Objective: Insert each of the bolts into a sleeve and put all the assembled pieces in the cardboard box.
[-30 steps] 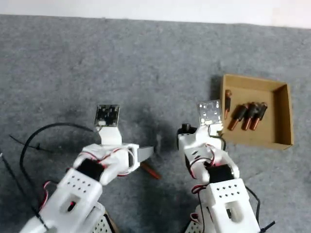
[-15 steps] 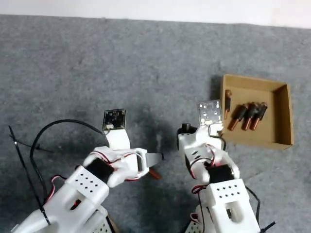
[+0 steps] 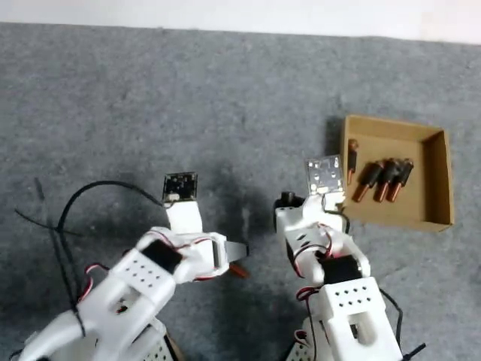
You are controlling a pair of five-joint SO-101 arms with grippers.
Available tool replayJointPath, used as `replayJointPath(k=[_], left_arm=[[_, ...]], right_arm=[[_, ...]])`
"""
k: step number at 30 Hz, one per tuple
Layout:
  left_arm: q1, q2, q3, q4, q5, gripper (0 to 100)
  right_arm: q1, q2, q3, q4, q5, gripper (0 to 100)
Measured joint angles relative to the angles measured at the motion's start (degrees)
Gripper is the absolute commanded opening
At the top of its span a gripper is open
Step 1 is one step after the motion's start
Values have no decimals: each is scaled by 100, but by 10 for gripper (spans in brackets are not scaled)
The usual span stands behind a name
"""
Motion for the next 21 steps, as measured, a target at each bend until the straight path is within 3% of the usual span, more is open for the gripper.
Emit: replayJointPath(k=[12, 21], left_arm=[[0, 2084, -958, 0, 316, 329], [-554, 3244, -1486, -448, 730, 326]], right_arm=[[0, 0, 290, -440, 273, 7], [0, 0, 290, -440, 281, 7]])
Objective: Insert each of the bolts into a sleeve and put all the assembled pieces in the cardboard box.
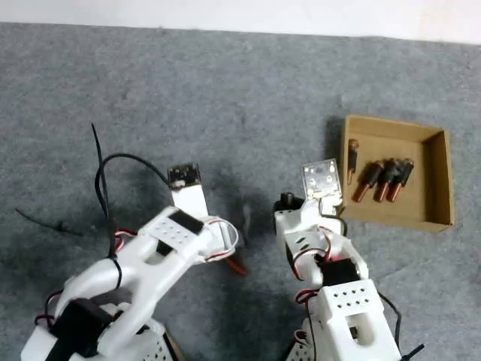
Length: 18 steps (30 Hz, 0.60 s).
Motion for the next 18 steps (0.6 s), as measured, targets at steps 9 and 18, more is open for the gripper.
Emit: replayJointPath(k=[9, 18], left_arm=[[-62, 264, -202, 0, 18, 325], [-141, 299, -360, 229, 18, 325]], right_arm=[[0, 0, 0, 0, 0, 7], [0, 0, 0, 0, 0, 7]])
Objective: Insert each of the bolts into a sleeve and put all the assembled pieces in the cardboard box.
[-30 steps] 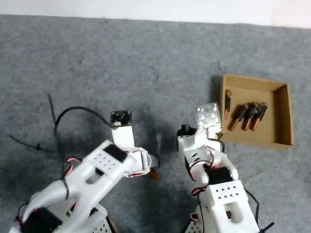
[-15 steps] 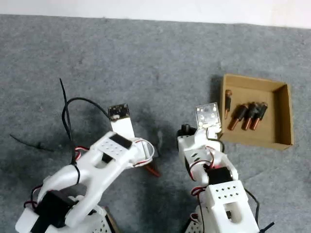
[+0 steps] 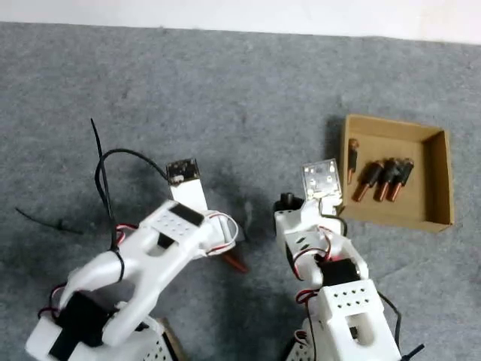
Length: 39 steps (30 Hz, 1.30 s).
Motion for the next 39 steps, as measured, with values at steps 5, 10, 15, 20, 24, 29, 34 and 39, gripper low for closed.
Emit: replayJointPath(k=[5, 10, 15, 20, 24, 29, 34, 39], left_arm=[[0, 97, -334, 659, 0, 325], [0, 114, -440, 1064, -9, 325], [0, 114, -457, 1134, -18, 325], [-9, 114, -457, 1134, -18, 325], [-9, 114, -457, 1134, -18, 325], [-9, 114, -466, 1152, -18, 325], [-9, 114, -466, 1152, -18, 136], [-9, 79, -598, 1152, -70, 40]], right_arm=[[0, 0, 0, 0, 0, 7], [0, 0, 0, 0, 0, 7], [0, 0, 0, 0, 35, 7], [0, 0, 0, 0, 35, 7], [0, 0, 0, 0, 35, 7], [0, 0, 0, 0, 35, 7], [0, 0, 0, 0, 35, 7], [0, 0, 0, 0, 35, 7]])
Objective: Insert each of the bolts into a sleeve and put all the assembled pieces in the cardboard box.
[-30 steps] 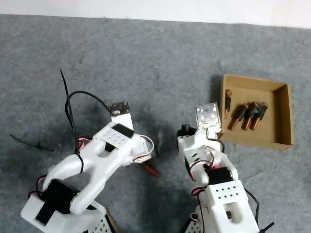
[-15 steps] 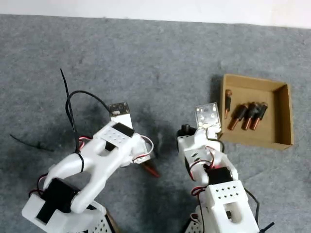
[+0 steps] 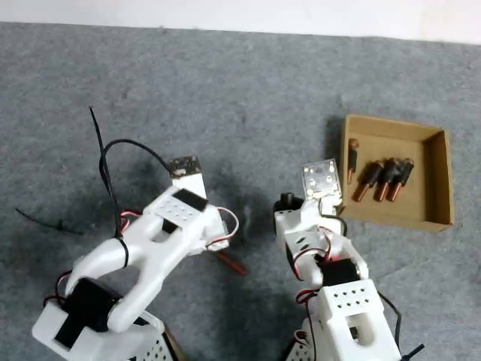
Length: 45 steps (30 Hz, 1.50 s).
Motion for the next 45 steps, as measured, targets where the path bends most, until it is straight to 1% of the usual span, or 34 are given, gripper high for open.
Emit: replayJointPath(k=[2, 8, 12, 15, 18, 22, 24, 27, 30, 32, 37, 40, 45], left_arm=[[-44, 35, -35, 0, -167, 1], [-79, 44, -132, 44, -571, 4], [-97, 26, -299, 396, -782, 4], [-158, -352, -299, 642, -800, 4], [-193, -1169, -158, 747, -800, 4], [-167, -2734, 580, 730, -800, 4], [-176, -3622, 1099, 484, -800, 4], [-185, -5002, 2031, -123, -897, 4], [-387, -6356, 2954, -695, -1389, 4], [-501, -7209, 3420, -826, -1653, 4], [-571, -9152, 4141, -888, -1785, 4], [-571, -9582, 4220, -888, -1802, 4], [-862, -9600, 4229, -888, -1802, 4]], right_arm=[[0, 0, 0, 0, 0, 7], [0, 0, 0, 0, 0, 7], [0, 0, 0, 0, 0, 5], [0, 0, 0, 0, 0, 5], [0, 0, 0, 0, 0, 5], [0, 0, 0, 0, 0, 5], [0, 0, 0, 0, 0, 5], [0, 0, 0, 0, 0, 5], [-62, 0, 0, 0, 0, 5], [-299, 0, 0, -53, 0, 5], [-527, -35, 431, -642, 0, 5], [-554, -35, 598, -923, 0, 5], [-686, -44, 659, -1134, 0, 5]])
